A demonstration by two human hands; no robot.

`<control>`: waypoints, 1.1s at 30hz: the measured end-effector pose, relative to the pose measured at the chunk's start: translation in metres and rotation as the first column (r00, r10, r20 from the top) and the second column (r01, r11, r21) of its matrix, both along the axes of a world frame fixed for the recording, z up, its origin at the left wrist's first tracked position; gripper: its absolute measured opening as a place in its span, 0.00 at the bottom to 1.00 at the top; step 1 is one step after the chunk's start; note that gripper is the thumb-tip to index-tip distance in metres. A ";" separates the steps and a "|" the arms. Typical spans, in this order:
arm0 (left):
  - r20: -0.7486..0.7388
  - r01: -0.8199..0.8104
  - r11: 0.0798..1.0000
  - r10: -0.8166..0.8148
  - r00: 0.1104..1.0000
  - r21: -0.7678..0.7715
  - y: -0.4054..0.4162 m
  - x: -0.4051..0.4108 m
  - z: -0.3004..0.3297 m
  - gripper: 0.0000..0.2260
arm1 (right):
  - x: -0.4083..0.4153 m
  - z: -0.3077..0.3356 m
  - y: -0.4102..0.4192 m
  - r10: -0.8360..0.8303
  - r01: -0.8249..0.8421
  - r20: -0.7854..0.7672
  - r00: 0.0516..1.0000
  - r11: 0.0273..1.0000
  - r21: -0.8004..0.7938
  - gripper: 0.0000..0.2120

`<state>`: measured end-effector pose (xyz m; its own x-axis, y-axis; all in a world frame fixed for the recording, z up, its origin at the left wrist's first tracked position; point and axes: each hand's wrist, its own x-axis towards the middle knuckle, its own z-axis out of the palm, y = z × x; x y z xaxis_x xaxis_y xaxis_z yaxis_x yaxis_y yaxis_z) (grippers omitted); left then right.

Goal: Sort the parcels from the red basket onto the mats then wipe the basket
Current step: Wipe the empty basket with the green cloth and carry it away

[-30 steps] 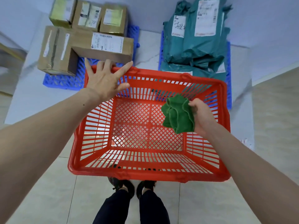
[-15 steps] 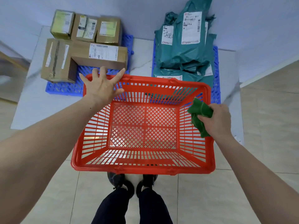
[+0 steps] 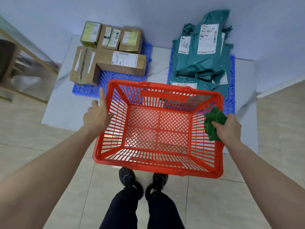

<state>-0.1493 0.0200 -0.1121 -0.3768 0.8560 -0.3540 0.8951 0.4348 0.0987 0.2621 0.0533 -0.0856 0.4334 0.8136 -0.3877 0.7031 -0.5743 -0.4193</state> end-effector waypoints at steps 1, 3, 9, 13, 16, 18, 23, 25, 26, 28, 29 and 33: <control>0.022 -0.033 0.998 0.035 0.999 -0.058 -0.005 -0.003 -0.003 0.42 | -0.001 0.001 -0.001 -0.018 0.018 -0.008 1.000 1.000 0.004 0.17; 0.042 -0.087 0.990 0.093 0.995 -0.115 -0.012 -0.006 -0.007 0.36 | -0.004 0.004 -0.002 -0.064 0.064 -0.029 0.998 0.998 -0.005 0.20; 0.075 -0.082 0.995 0.086 0.994 -0.052 -0.017 -0.005 0.013 0.18 | -0.012 0.019 0.002 -0.084 0.083 -0.045 0.996 0.996 -0.022 0.22; 0.035 -0.098 0.995 0.099 0.994 -0.029 -0.022 -0.021 0.043 0.18 | -0.019 0.040 0.006 0.015 -0.014 -0.049 0.999 1.000 0.026 0.20; 0.020 -0.128 0.992 0.128 0.992 -0.008 -0.030 -0.038 0.064 0.17 | -0.030 0.062 0.011 0.119 -0.118 -0.024 0.993 0.991 0.061 0.21; 0.025 -0.139 0.990 0.139 0.990 0.017 -0.036 -0.048 0.080 0.17 | -0.039 0.078 0.014 0.174 -0.173 -0.005 0.985 0.982 0.076 0.22; 0.045 -0.197 0.979 0.195 0.980 0.057 -0.054 -0.072 0.129 0.18 | -0.064 0.118 0.021 0.278 -0.275 -0.016 0.961 0.956 0.106 0.20; 0.052 -0.216 0.972 0.211 0.976 0.094 -0.061 -0.084 0.145 0.18 | -0.075 0.133 0.023 0.315 -0.311 -0.015 0.949 0.943 0.121 0.20; 0.056 -0.208 0.971 0.202 0.978 0.122 -0.065 -0.087 0.153 0.18 | -0.081 0.140 0.024 0.336 -0.332 -0.014 0.942 0.935 0.128 0.21; 0.048 -0.217 0.965 0.212 0.976 0.149 -0.073 -0.095 0.169 0.15 | -0.094 0.154 0.025 0.371 -0.367 -0.010 0.928 0.921 0.134 0.22; 0.053 -0.227 0.961 0.221 0.974 0.155 -0.078 -0.098 0.178 0.14 | -0.100 0.160 0.026 0.386 -0.381 -0.007 0.923 0.915 0.133 0.22; -0.009 -0.275 0.953 0.279 0.960 0.130 -0.092 -0.127 0.197 0.19 | -0.131 0.183 0.030 0.431 -0.424 -0.009 0.902 0.893 0.153 0.23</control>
<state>-0.2758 -0.0724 0.0847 -0.6133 0.7537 -0.2364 0.7443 0.6516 0.1464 0.1314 0.0837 0.0979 0.0172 0.9647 -0.2628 0.8473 -0.1536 -0.5085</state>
